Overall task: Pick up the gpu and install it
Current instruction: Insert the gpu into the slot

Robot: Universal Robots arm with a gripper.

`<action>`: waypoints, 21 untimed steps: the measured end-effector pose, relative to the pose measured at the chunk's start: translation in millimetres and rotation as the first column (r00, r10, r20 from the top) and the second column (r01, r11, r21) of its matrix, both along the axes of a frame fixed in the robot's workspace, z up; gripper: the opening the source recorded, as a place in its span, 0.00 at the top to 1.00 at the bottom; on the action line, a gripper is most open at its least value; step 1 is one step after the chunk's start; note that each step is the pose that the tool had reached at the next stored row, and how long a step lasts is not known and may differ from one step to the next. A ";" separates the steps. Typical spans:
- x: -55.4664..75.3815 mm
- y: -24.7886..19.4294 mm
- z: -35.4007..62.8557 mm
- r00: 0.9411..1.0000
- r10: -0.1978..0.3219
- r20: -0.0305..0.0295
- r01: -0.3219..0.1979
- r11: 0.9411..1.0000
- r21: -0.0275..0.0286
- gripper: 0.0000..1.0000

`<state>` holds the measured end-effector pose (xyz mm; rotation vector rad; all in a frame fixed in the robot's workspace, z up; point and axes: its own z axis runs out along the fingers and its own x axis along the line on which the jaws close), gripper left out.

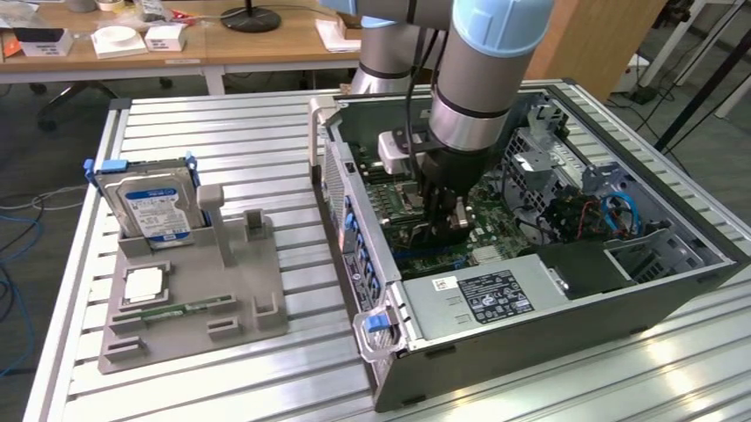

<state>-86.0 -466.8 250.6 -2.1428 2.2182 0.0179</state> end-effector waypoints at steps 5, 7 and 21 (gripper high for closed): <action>0.0 0.1 -1.4 1.000 0.001 0.000 -0.001 1.000 0.000 0.74; 0.0 0.0 -1.4 1.000 0.001 0.000 -0.001 1.000 0.000 0.74; 0.0 0.0 -3.8 1.000 0.001 0.000 -0.001 1.000 0.000 0.74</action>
